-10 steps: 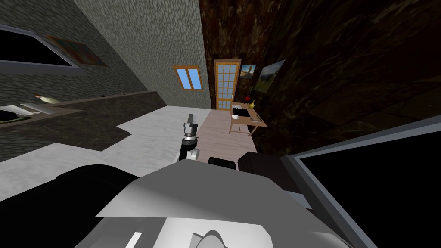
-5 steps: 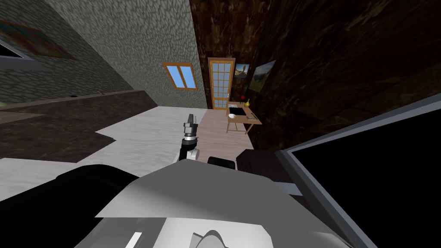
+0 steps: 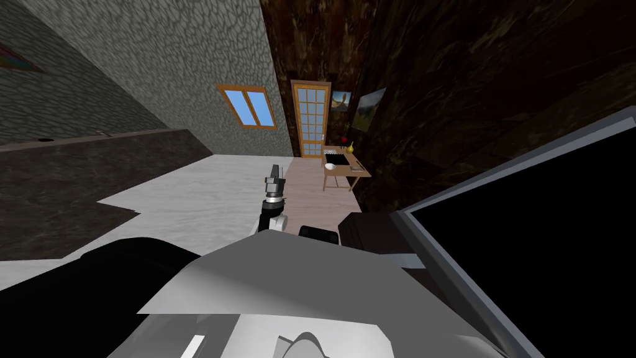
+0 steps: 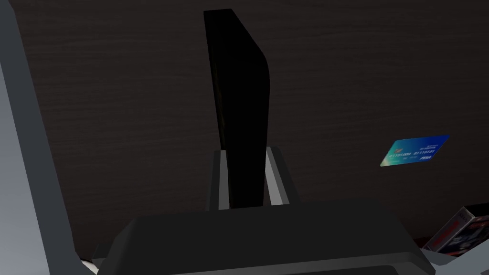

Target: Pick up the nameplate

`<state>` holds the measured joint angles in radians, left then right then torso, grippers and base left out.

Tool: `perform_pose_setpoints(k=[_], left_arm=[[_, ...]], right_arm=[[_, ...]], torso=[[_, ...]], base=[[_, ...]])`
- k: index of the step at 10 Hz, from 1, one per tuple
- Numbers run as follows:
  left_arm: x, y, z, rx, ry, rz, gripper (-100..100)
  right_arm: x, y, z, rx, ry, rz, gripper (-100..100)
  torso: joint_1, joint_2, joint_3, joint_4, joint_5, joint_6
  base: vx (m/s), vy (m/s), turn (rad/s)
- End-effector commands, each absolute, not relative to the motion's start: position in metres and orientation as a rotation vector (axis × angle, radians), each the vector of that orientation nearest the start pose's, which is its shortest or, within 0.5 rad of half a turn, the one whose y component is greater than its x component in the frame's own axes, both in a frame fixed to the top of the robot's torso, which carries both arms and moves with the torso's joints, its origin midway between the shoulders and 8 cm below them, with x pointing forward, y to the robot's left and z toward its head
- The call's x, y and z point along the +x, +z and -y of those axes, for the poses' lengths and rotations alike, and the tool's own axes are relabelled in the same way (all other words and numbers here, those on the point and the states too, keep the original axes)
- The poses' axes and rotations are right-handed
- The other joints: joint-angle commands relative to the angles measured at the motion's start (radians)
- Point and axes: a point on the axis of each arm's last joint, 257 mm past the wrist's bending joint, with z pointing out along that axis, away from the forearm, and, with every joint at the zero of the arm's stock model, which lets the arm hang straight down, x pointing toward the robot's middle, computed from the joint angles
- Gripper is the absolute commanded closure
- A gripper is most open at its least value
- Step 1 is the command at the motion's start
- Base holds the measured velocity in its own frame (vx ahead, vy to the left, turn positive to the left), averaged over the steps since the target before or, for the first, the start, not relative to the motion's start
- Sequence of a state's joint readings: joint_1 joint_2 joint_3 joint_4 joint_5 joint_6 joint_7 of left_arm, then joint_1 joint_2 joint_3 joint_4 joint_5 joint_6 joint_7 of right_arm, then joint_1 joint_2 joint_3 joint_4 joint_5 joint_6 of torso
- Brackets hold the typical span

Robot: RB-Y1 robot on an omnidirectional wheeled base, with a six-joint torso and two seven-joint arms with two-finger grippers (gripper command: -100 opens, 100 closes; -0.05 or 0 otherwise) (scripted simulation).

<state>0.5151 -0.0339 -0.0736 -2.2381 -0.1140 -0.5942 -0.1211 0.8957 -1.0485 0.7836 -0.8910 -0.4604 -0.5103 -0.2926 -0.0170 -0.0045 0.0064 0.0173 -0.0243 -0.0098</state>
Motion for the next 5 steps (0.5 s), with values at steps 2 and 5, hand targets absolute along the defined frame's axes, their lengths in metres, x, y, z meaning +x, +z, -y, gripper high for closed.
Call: perform_pose_setpoints(k=[2, 5], left_arm=[[0.340, 0.018, -0.243, -0.538, -1.200, -0.654, 0], [0.340, 0.018, -0.243, -0.538, -1.200, -0.654, 0]], right_arm=[[-0.194, -0.486, 0.553, 1.802, 0.069, -2.373, 100], [-0.180, -0.482, 0.559, 1.761, 0.069, -2.418, 100]], torso=[[0.000, 0.000, 0.000, 0.000, 0.000, 0.000], [-0.001, 0.001, 0.001, 0.001, -0.001, 0.000]], base=[[0.004, 0.005, -0.092], [0.003, 0.007, -0.112]])
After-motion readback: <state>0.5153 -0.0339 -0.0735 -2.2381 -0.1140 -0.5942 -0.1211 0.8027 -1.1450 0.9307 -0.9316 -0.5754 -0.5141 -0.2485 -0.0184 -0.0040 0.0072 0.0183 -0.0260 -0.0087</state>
